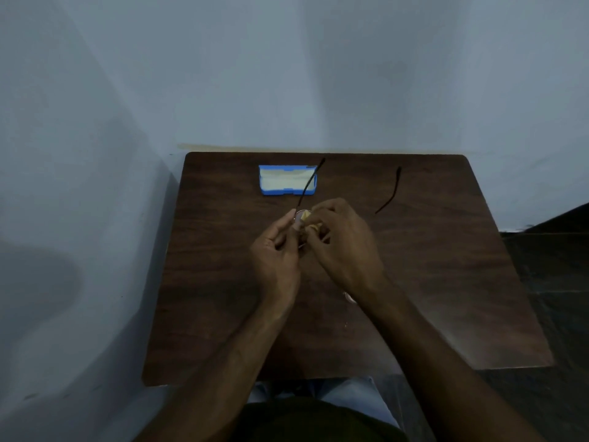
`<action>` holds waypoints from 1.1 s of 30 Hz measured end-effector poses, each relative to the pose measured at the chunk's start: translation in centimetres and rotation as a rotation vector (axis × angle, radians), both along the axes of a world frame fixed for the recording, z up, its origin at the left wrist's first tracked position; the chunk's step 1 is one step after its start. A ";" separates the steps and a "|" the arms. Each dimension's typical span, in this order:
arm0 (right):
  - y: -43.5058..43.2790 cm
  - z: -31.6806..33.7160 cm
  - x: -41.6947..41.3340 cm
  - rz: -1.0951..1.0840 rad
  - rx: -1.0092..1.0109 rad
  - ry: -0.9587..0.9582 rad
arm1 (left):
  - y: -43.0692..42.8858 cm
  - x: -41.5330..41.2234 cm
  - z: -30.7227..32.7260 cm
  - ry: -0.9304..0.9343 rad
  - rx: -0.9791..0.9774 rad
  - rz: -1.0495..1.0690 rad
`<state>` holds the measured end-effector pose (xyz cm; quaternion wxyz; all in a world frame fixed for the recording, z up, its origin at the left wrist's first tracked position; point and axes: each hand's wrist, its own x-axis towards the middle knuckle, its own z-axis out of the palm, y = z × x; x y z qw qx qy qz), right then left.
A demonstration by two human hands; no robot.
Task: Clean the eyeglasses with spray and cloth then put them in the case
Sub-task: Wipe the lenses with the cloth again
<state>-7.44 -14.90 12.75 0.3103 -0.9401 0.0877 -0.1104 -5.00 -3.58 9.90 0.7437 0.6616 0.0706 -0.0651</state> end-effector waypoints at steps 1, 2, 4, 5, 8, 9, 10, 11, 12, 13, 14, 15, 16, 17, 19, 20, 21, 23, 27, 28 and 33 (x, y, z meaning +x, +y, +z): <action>0.0 0.1 0.2 -0.014 -0.020 -0.006 | -0.1 0.0 0.0 -0.001 0.009 0.001; 0.1 0.3 0.4 -0.015 -0.027 -0.012 | -0.1 0.2 -0.1 -0.004 0.018 0.000; 0.3 0.6 0.7 0.011 0.012 -0.027 | -0.3 0.6 -0.2 0.000 0.041 0.004; 0.4 0.7 0.7 0.034 0.035 -0.028 | -0.3 0.7 -0.2 0.005 0.045 0.006; 0.3 0.7 0.5 0.045 0.010 -0.027 | -0.2 0.7 -0.1 0.005 0.053 0.001; 0.2 0.7 0.5 0.030 -0.012 -0.037 | -0.3 0.5 0.1 0.000 0.056 -0.002; 0.1 0.7 0.5 0.014 -0.033 -0.043 | -0.5 0.3 0.1 -0.006 0.057 -0.004; 0.1 0.7 0.6 -0.001 -0.045 -0.039 | -0.7 0.2 0.2 -0.016 0.057 -0.007; 0.2 0.8 0.7 -0.014 -0.043 -0.027 | -0.8 0.1 0.2 -0.025 0.059 -0.014; 0.3 0.8 0.8 -0.021 -0.023 -0.018 | -0.8 0.0 0.2 -0.030 0.065 -0.021; 0.5 0.9 0.8 -0.020 0.004 -0.021 | -0.7 0.0 0.1 -0.030 0.067 -0.024; 0.6 0.9 0.6 -0.014 0.033 -0.034 | -0.6 0.1 0.1 -0.029 0.073 -0.021; 0.7 0.9 0.4 -0.005 0.052 -0.048 | -0.4 0.3 0.0 -0.031 0.081 -0.015; 0.8 0.8 0.2 0.010 0.046 -0.060 | -0.2 0.4 0.0 -0.034 0.089 -0.006; 0.6 0.6 -0.1 0.027 -0.054 -0.064 | 0.0 0.3 0.1 -0.027 0.091 0.008; 0.5 0.5 0.0 0.018 -0.126 -0.061 | -0.1 0.2 0.2 -0.021 0.084 0.012; 0.4 0.5 0.1 0.005 -0.185 -0.068 | -0.1 0.0 0.3 -0.023 0.078 0.014; 0.5 0.7 0.4 0.006 -0.230 -0.106 | -0.1 -0.2 0.4 -0.037 0.100 0.013; 1.2 0.7 -0.2 0.078 -0.165 -0.091 | 0.4 0.2 0.1 -0.020 0.098 0.039; 1.0 0.5 -0.4 0.074 -0.166 -0.059 | 0.5 0.2 0.2 -0.022 0.100 0.045; 1.1 0.7 0.2 -0.002 -0.215 -0.112 | 0.1 0.0 0.5 -0.031 0.102 0.044</action>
